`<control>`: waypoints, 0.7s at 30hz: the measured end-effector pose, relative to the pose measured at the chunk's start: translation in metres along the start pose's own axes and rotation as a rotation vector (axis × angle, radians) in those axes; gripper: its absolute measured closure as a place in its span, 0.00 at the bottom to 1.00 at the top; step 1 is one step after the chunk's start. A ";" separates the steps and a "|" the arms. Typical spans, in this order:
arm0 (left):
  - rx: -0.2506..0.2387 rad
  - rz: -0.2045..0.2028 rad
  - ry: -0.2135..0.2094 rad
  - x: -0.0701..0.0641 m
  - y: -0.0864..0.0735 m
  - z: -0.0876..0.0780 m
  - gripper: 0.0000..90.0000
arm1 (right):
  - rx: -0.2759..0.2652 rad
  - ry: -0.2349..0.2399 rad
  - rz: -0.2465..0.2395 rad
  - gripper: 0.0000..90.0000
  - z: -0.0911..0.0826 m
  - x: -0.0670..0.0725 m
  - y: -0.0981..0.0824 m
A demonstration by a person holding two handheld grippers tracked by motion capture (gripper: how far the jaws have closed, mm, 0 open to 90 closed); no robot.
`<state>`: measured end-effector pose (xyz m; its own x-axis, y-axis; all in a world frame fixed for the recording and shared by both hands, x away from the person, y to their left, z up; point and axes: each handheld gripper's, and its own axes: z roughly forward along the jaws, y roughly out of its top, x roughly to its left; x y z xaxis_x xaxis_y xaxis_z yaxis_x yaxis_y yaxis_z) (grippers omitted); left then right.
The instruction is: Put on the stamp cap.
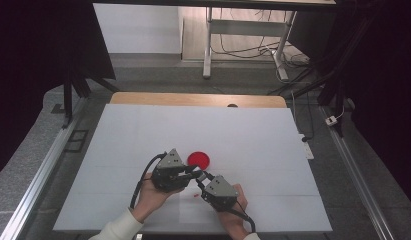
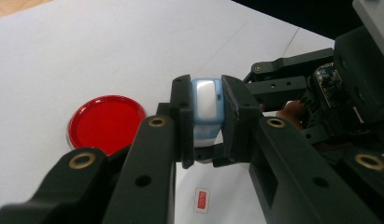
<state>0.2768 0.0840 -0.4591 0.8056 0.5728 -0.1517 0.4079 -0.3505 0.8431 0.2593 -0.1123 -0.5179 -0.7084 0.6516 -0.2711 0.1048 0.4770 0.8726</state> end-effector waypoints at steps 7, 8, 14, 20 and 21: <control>-0.002 -0.021 -0.033 0.005 -0.002 -0.001 0.84 | -0.002 0.000 0.004 0.72 -0.001 0.001 -0.001; -0.005 -0.028 -0.039 0.005 -0.002 -0.002 0.84 | -0.004 -0.001 0.005 0.72 -0.001 0.002 0.000; -0.006 -0.040 -0.052 0.005 -0.004 0.000 0.85 | -0.003 0.003 0.009 0.72 -0.004 0.002 0.002; -0.008 -0.060 -0.076 0.006 -0.006 0.001 0.85 | -0.019 0.011 0.031 0.72 -0.007 0.005 0.002; -0.008 -0.062 -0.080 0.006 -0.006 0.001 0.85 | -0.018 0.010 0.026 0.72 -0.007 0.005 0.002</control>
<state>0.2795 0.0884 -0.4655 0.8107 0.5324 -0.2437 0.4546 -0.3100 0.8350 0.2515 -0.1124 -0.5144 -0.7125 0.6578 -0.2443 0.1105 0.4489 0.8867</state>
